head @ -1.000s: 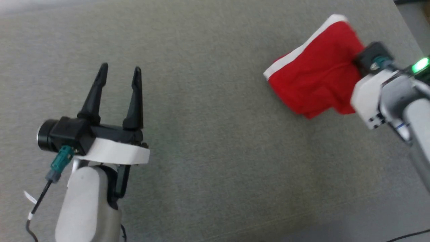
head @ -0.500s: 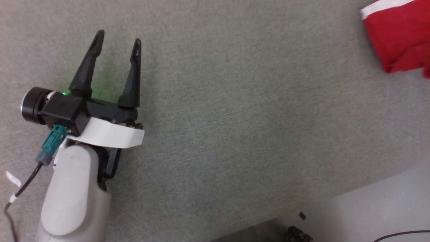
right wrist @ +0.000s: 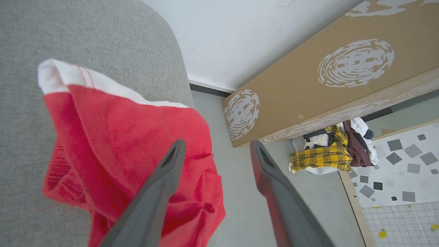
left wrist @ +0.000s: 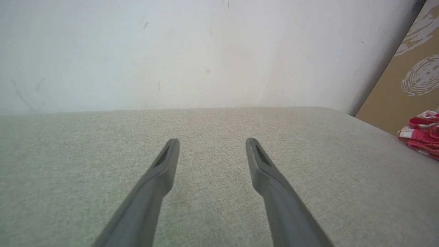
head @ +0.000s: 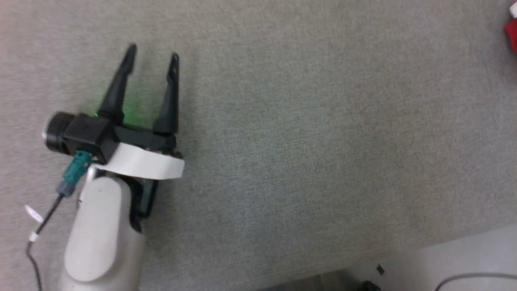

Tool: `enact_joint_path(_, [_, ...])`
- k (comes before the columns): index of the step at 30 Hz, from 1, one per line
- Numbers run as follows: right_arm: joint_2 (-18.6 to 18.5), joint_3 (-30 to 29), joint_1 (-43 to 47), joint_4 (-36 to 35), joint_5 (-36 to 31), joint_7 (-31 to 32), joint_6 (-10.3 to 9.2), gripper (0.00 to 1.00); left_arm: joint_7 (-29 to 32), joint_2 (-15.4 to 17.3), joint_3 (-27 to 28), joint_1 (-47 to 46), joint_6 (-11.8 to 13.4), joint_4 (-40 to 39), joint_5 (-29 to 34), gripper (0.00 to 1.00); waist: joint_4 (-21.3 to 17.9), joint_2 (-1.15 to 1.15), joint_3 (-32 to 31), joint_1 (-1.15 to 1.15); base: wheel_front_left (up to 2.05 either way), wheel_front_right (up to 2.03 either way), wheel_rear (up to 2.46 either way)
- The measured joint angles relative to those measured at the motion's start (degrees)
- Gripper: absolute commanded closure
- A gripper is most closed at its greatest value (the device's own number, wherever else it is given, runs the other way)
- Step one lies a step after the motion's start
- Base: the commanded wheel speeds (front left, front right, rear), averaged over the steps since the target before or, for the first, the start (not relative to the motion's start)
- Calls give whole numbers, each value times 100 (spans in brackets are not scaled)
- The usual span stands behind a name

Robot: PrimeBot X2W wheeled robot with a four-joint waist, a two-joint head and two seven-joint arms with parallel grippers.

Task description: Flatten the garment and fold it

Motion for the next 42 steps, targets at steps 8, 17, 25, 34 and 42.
enact_joint_path(8, [337, 87, 786, -593, 693, -683, 0, 0, -30, -334, 120, 473, 8, 449, -237, 0, 272, 0, -788, -1, 0, 0, 0])
enact_joint_path(17, [1057, 601, 2370, -2464, 2024, -1002, 0, 0, -30, -534, 337, 1077, 7, 722, -430, 0, 727, 0, -1794, -3, 0, 0, 0])
enact_joint_path(25, [1894, 813, 3713, -3669, 2336, -1224, 0, 0, -31, -614, 363, 1284, 5, 835, -445, 0, 1307, 0, -2390, -2, 0, 0, 0])
enact_joint_path(34, [2249, 960, 4460, -3893, 2256, -1569, -1, 0, -30, -644, 152, 1408, -2, 1050, -417, 0, 1827, 0, -2840, -1, 0, 0, 0])
enact_joint_path(42, [2274, 1025, 4994, -3766, 2150, -1711, -1, 0, -30, -650, -96, 1643, 0, 1236, -447, 0, 2070, 0, -3216, -1, 0, 0, 0])
